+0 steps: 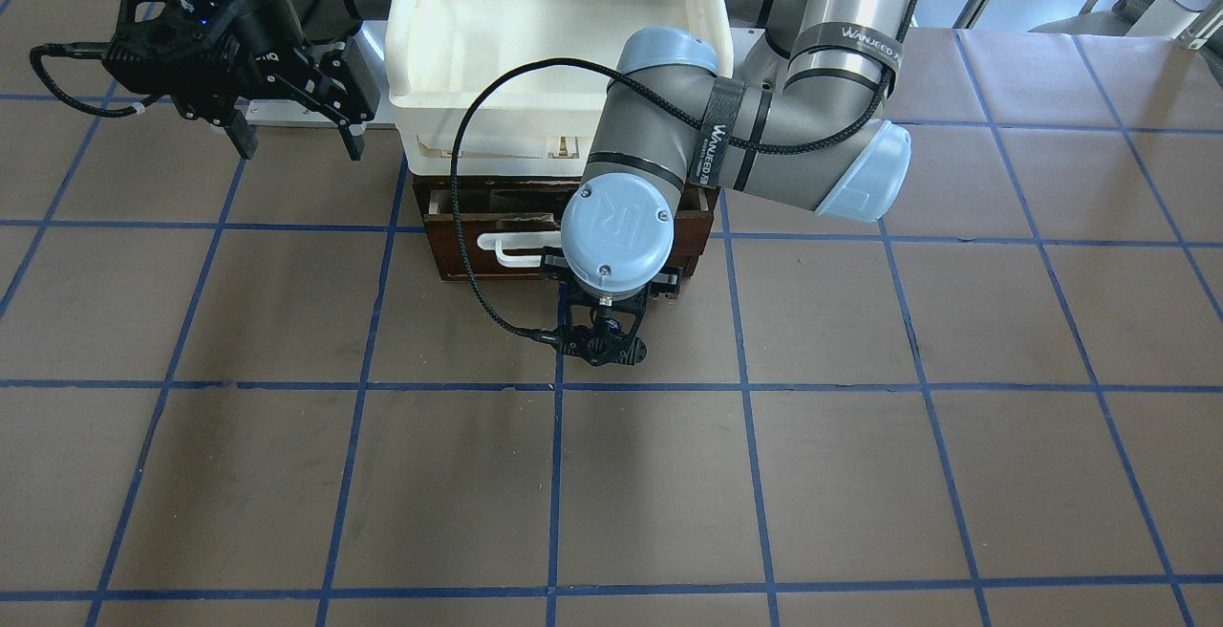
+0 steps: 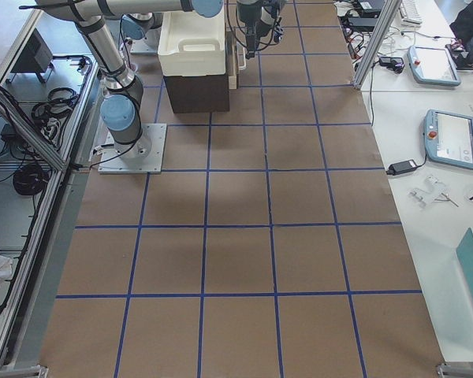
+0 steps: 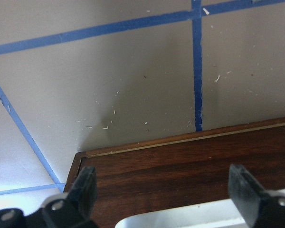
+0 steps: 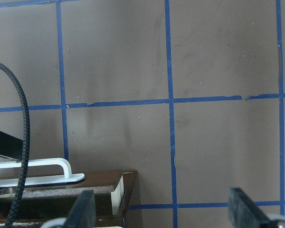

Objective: Put scissors in drawer and close it

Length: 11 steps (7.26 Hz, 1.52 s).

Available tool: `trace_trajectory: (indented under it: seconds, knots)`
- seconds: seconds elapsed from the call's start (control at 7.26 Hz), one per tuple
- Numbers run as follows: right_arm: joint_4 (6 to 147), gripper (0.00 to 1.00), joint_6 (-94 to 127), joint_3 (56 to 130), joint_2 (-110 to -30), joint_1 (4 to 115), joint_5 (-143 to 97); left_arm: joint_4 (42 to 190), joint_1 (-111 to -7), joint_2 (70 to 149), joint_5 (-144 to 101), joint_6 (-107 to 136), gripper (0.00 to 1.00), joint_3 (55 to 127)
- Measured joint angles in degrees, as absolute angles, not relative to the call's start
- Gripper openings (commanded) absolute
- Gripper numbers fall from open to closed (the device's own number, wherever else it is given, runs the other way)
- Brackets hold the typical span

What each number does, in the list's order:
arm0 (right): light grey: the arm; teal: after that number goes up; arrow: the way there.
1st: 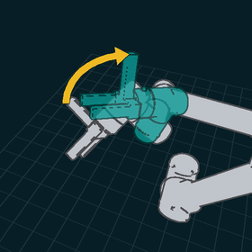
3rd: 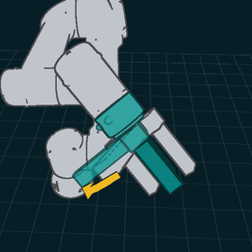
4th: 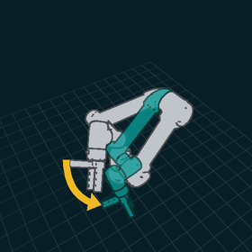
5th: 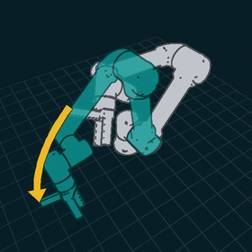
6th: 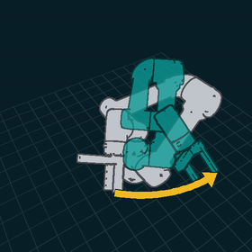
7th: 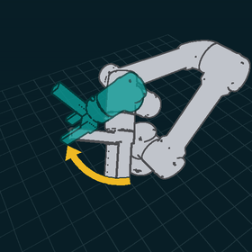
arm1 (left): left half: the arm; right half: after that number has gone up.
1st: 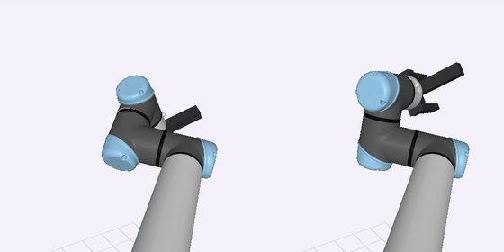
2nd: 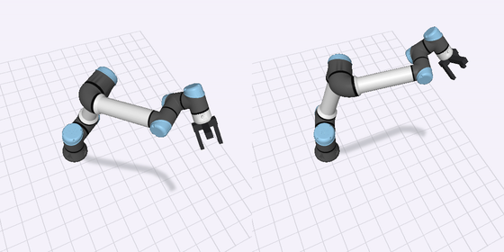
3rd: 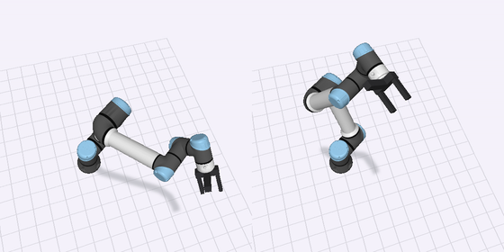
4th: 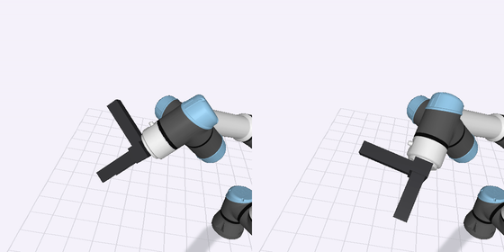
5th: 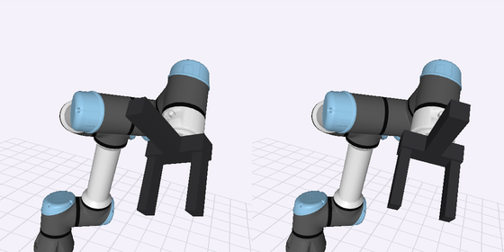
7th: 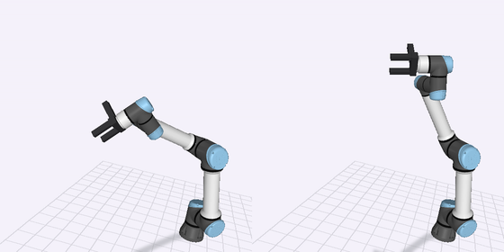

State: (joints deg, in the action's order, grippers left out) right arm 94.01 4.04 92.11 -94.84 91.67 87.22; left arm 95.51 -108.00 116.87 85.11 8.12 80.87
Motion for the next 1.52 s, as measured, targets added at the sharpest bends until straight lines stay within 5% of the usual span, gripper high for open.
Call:
trace_trajectory:
  seconds: [1.52]
  knots:
    - [94.34, 1.0, 4.12, 92.13, -94.78, 91.67, 87.01, 99.44, -108.02, 114.66, 80.85, 10.77, 1.0, 83.76]
